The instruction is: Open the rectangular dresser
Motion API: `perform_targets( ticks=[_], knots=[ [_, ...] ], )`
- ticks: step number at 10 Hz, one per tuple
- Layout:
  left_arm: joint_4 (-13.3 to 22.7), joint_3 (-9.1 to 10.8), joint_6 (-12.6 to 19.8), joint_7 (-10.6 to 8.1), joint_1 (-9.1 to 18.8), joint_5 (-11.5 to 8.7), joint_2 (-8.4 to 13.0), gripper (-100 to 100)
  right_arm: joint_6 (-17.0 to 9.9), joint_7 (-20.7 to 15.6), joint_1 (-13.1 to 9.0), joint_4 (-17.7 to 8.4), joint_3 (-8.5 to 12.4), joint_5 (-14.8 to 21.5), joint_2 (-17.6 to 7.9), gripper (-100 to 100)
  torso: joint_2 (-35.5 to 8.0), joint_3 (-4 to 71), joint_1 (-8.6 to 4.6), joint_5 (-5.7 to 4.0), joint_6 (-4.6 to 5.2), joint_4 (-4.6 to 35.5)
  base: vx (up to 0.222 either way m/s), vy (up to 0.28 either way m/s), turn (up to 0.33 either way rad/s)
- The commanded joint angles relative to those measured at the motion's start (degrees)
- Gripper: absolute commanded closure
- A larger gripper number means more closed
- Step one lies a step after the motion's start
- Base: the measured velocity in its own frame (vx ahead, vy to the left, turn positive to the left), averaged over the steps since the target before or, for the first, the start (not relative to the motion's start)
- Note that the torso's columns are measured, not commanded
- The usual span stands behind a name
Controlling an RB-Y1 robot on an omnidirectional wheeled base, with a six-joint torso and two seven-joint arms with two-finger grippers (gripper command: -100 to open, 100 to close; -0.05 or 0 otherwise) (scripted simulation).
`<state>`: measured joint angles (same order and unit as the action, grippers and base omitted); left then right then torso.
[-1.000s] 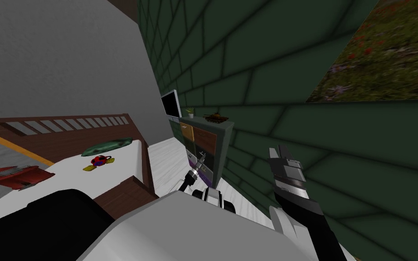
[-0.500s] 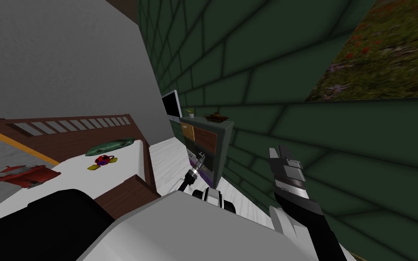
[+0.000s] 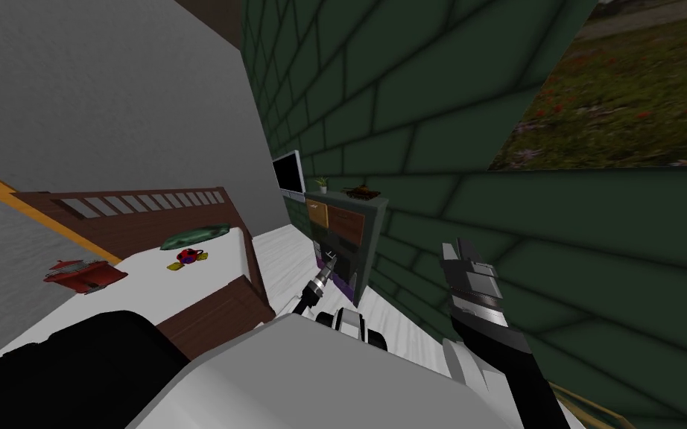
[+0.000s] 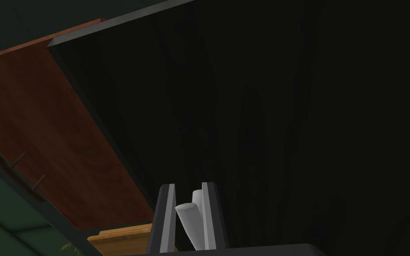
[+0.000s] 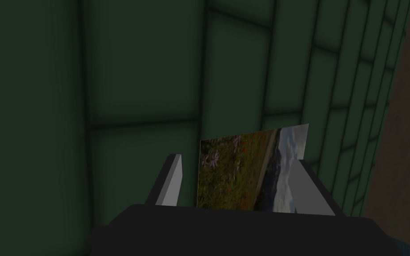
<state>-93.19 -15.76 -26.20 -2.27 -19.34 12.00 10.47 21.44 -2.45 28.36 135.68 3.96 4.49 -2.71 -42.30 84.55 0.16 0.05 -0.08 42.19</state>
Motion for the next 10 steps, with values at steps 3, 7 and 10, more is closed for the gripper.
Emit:
perform_targets(
  ticks=[3, 7, 10],
  knots=[
    [-4.0, -0.49, 2.3, -0.97, -1.6, 0.2, 1.4, -100, 0.0, 0.0, 0.0, 0.0, 0.0, 0.0, 0.0, 0, 0.4, 0.2, -0.25, -0.06, 0.07, 0.0, -0.091, 0.042, 0.008],
    [-10.5, -0.95, 6.9, -2.25, -3.2, 0.4, 3.0, -100, 0.0, 0.0, 0.0, 0.0, 0.0, 0.0, 0.0, 0, 0.0, 0.0, -0.14, -0.04, 0.08, 0.1, 0.032, -0.016, -0.003],
    [-15.3, -1.30, 10.3, -3.21, -4.3, 0.6, 4.2, -100, 0.0, 0.0, 0.0, 0.0, 0.0, 0.0, 0.0, 0, -0.1, -0.1, -0.14, -0.04, 0.08, 0.1, 0.000, 0.000, 0.000]
  ],
)
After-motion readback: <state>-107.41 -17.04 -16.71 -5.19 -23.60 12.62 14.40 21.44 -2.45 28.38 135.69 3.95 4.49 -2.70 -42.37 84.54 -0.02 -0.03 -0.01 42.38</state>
